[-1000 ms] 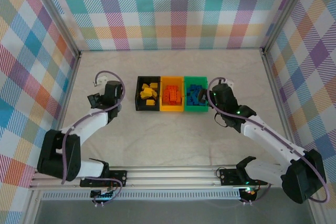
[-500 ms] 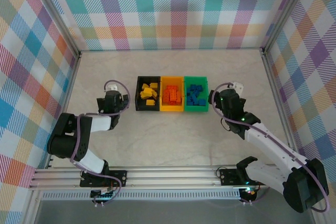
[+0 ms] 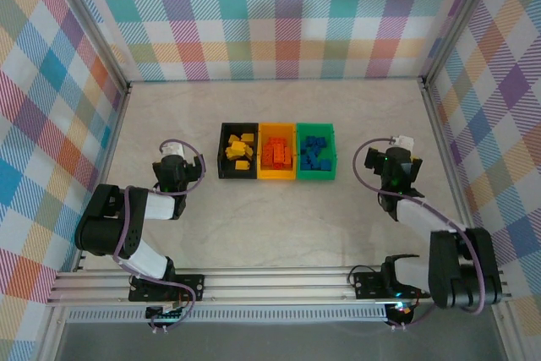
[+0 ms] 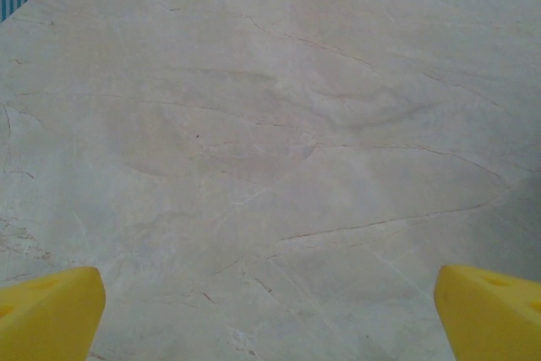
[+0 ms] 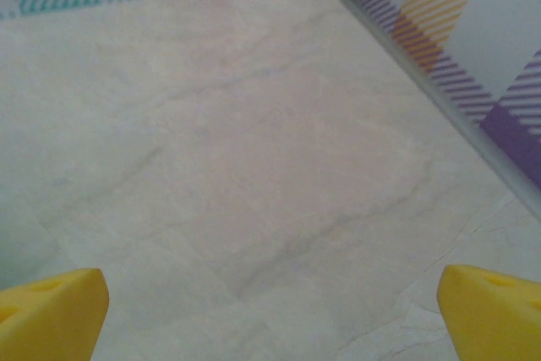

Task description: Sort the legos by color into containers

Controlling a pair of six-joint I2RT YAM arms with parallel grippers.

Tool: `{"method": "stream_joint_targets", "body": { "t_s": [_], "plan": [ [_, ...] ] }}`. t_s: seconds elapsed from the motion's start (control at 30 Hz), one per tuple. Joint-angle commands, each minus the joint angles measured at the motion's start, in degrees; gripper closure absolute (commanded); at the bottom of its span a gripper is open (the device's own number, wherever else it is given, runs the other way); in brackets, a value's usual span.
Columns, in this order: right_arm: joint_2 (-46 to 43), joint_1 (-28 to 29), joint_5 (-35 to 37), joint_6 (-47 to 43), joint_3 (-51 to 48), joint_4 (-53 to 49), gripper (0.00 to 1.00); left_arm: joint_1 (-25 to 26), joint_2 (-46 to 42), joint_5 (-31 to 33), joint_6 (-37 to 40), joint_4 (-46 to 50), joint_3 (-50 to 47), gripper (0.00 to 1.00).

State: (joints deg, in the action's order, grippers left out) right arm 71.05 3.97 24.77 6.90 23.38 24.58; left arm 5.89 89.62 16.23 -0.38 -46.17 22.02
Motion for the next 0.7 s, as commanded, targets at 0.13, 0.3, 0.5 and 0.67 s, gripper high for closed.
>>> {"method": "stream_joint_targets", "body": {
  "t_s": [0.13, 0.3, 0.5, 0.67],
  "plan": [
    [12.6, -2.7, -14.9, -2.8, -0.7, 21.6, 0.0, -0.5, -0.3, -0.6, -0.4, -2.2, 0.7, 0.0],
    [16.8, -2.7, -19.9, -4.9, -0.3, 23.4, 0.0, -0.5, -0.3, -0.6, -0.4, -2.2, 0.7, 0.0],
    [16.8, -2.7, -19.9, -5.1, -0.7, 24.6, 0.0, -0.5, -0.2, -0.5, -0.4, -2.1, 0.8, 0.0],
    [16.8, -2.8, -19.9, -5.1, -0.7, 24.3, 0.0, -0.5, -0.2, -0.6, -0.4, -2.1, 0.8, 0.0]
  ]
}}
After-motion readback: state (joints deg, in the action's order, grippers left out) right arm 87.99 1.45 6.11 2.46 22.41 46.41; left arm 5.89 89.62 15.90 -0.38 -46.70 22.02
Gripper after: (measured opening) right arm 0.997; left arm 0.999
